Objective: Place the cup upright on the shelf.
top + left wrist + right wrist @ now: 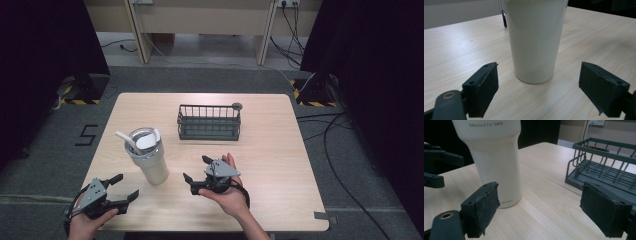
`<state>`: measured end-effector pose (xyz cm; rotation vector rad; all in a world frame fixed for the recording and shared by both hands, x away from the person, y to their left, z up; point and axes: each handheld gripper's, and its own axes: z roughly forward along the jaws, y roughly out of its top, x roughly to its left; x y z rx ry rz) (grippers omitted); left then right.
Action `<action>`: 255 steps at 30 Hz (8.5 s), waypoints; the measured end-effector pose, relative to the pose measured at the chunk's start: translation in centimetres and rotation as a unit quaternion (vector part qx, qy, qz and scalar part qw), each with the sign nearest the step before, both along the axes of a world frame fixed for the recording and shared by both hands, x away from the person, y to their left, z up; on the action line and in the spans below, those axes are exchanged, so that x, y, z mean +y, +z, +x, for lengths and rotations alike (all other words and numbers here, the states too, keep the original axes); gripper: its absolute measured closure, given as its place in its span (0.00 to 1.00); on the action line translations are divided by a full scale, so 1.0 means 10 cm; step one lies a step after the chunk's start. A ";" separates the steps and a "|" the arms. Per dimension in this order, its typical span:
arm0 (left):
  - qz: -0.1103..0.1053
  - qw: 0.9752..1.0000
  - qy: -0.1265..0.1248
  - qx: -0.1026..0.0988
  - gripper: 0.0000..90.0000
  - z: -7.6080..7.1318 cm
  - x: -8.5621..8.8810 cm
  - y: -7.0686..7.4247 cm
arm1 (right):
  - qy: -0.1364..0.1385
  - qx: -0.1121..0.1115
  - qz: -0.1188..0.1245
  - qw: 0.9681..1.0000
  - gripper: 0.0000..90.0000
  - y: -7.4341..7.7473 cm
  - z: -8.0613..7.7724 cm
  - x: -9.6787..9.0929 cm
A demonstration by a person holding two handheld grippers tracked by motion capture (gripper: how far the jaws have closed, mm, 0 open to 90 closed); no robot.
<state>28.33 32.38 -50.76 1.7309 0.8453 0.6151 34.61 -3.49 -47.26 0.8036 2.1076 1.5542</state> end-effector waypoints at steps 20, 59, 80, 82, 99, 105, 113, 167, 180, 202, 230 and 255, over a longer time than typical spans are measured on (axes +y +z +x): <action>0.001 1.000 -0.004 -0.001 0.17 0.00 -0.01 0.00 | 0.025 -0.001 -0.001 1.000 0.17 0.01 0.09 0.30; -0.003 1.000 -0.009 -0.002 0.17 -0.01 -0.02 0.01 | 0.058 0.000 -0.002 0.998 0.17 -0.06 0.19 0.83; -0.004 1.000 -0.009 0.000 0.17 -0.02 0.00 0.00 | 0.069 -0.024 0.005 0.997 0.07 -0.19 0.37 1.23; -0.005 1.000 -0.010 0.000 0.17 -0.01 0.00 0.00 | 0.070 -0.025 0.007 0.997 0.06 -0.20 0.39 1.25; -0.004 1.000 -0.013 0.003 0.17 -0.01 -0.01 0.00 | 0.076 -0.037 0.029 0.996 0.11 -0.25 0.42 1.30; -0.007 1.000 -0.013 0.003 0.17 -0.01 -0.01 -0.01 | 0.068 -0.038 0.021 0.997 0.11 -0.23 0.40 1.31; -0.008 1.000 -0.012 0.004 0.17 -0.01 -0.01 -0.01 | 0.060 -0.043 0.018 0.997 0.11 -0.18 0.40 1.30; -0.012 1.000 -0.009 0.002 0.17 -0.01 0.00 0.00 | -0.037 -0.075 0.046 0.995 0.11 0.40 0.62 0.60; -0.013 1.000 -0.009 0.002 0.17 -0.01 0.00 0.00 | -0.061 -0.076 0.043 0.994 0.12 0.46 0.67 0.46; -0.015 1.000 -0.008 0.004 0.17 -0.01 0.00 0.00 | -0.118 -0.058 0.026 0.991 0.12 0.54 0.84 0.17; -0.019 1.000 -0.007 0.006 0.17 -0.01 0.01 0.00 | -0.158 -0.050 0.024 0.986 0.12 0.70 1.02 -0.04; -0.023 1.000 -0.005 0.007 0.17 -0.01 0.01 -0.01 | -0.183 -0.054 0.023 0.981 0.12 0.95 1.16 -0.21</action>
